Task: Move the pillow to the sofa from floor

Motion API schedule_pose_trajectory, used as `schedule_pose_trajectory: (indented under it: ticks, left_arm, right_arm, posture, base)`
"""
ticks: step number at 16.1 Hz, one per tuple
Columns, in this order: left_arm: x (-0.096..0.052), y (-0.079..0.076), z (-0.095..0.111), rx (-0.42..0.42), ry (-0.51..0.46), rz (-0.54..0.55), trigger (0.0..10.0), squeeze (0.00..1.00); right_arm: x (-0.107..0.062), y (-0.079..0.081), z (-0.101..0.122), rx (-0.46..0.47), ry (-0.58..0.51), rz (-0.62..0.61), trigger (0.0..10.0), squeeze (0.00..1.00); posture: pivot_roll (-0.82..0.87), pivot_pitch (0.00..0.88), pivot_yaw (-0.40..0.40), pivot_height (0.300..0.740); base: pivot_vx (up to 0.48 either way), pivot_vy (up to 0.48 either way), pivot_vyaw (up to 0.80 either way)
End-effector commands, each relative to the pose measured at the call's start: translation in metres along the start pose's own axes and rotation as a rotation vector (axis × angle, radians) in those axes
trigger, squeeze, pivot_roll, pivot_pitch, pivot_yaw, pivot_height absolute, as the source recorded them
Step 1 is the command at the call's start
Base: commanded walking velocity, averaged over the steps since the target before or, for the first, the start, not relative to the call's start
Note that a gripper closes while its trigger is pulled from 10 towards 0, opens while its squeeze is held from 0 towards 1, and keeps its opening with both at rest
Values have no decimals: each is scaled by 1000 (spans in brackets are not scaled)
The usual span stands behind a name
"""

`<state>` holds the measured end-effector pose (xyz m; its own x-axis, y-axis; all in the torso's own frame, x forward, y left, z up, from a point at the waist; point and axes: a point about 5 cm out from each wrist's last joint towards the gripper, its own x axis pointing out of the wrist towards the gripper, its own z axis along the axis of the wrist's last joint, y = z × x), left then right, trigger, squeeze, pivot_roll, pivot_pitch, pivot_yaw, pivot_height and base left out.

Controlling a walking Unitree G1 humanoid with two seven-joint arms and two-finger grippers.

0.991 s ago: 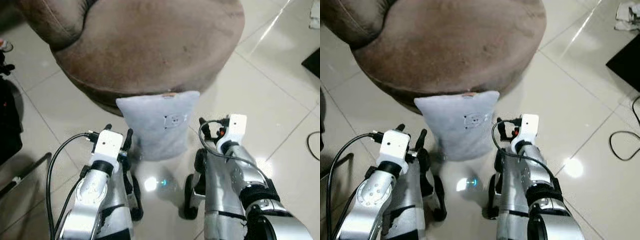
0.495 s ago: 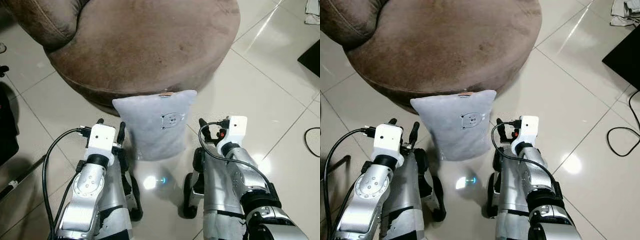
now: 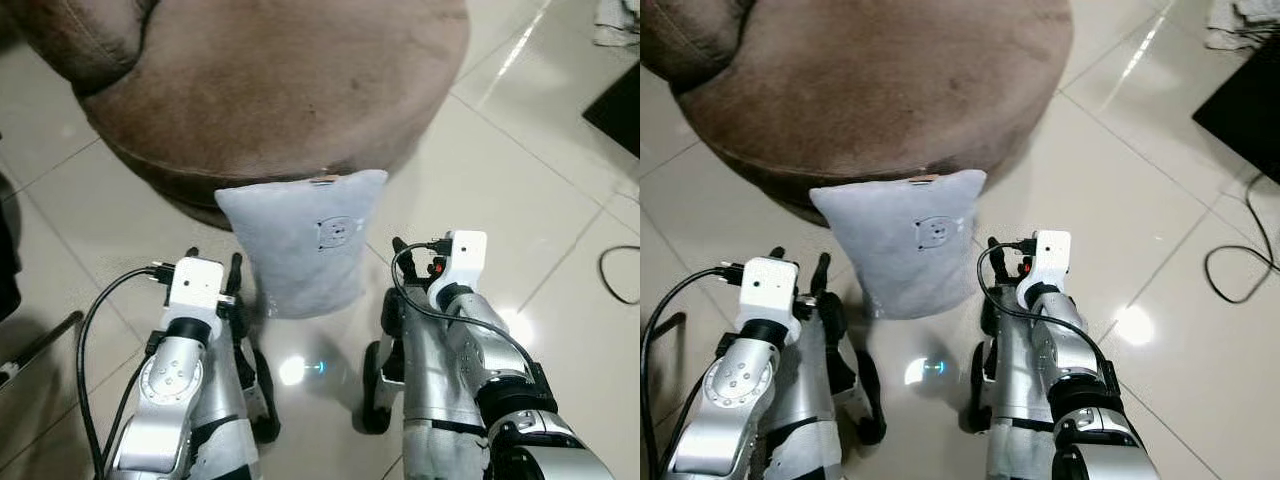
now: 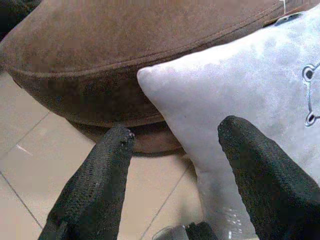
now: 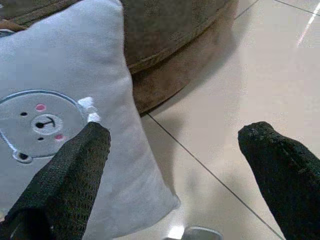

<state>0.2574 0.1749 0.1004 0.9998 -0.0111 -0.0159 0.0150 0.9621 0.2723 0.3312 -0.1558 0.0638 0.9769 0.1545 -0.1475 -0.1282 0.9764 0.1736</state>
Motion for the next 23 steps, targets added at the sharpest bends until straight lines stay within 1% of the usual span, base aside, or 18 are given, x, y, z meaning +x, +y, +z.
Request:
schedule_pose_trajectory:
  ticks: [1,4,6,7,9,11,12,13,14,15,16,17,18,20,22,23]
  left_arm:
    - [-5,1,-9,6,32,13,10000,0]
    - [-1,5,-11,8,32,56,10000,0]
    - [8,11,-16,-14,32,88,10000,0]
    - [27,17,-25,-202,49,63,10000,1000]
    - [47,29,-28,-283,40,117,10000,1000]
    - [63,39,-29,-345,62,148,10000,1000]
    - [74,40,-29,-360,86,133,10000,1000]
    - [77,40,-29,-364,92,128,10000,1000]
    - [85,41,-26,-400,96,114,10000,1000]
    - [92,40,-22,-429,98,94,10000,1000]
    - [94,40,-21,-434,99,89,10000,1000]
    - [98,39,-17,-535,80,59,10000,1000]
    - [102,41,-10,-599,46,51,10000,1000]
    - [108,45,1,-645,-6,50,10000,1000]
    - [112,45,10,-624,-50,-1,10000,1000]
    - [113,43,12,-625,-64,-33,10000,349]
  right_arm:
    - [-5,-1,-11,-6,46,-5,10000,0]
    - [-4,-1,-6,-10,32,1,10000,0]
    - [-5,-2,-5,-12,24,2,10000,0]
    - [-6,-3,-3,-20,16,5,10000,0]
    - [-10,0,0,-44,-2,26,10000,0]
    - [-19,2,6,-76,-32,54,10000,0]
    - [-28,3,8,-111,-52,73,10000,0]
    - [-30,3,9,-120,-56,78,10000,0]
    - [-42,3,11,-134,-72,79,10000,0]
    - [-57,3,16,-157,-91,79,10000,0]
    - [-60,3,17,-163,-94,79,10000,0]
    - [-71,5,23,-180,-108,80,10000,0]
    - [-81,8,30,-194,-122,85,10000,0]
    - [-94,12,36,-216,-135,103,10000,0]
    - [-104,24,39,-247,-137,191,10000,0]
    - [-110,31,39,-255,-130,257,10000,0]
  posture:
    - [48,403,-44,496]
    - [39,400,-49,496]
    - [31,396,-60,496]
    - [17,411,-71,496]
    - [-16,416,-79,496]
    - [-99,432,-91,496]
    - [-99,432,-91,496]
    - [-99,432,-91,496]
    - [-136,436,-91,496]
    - [-176,447,-90,496]
    - [-176,447,-90,496]
    - [-215,465,-89,496]
    - [-245,480,-89,496]
    - [-267,484,-92,496]
    - [-271,489,-93,496]
    - [-264,499,-89,496]
  base:
    - [0,0,0]
    - [0,0,0]
    - [0,0,0]
    - [0,0,0]
    - [0,0,0]
    - [0,0,0]
    - [0,0,0]
    - [0,0,0]
    - [0,0,0]
    - [0,0,0]
    - [0,0,0]
    - [0,0,0]
    - [0,0,0]
    - [0,0,0]
    - [0,0,0]
    - [0,0,0]
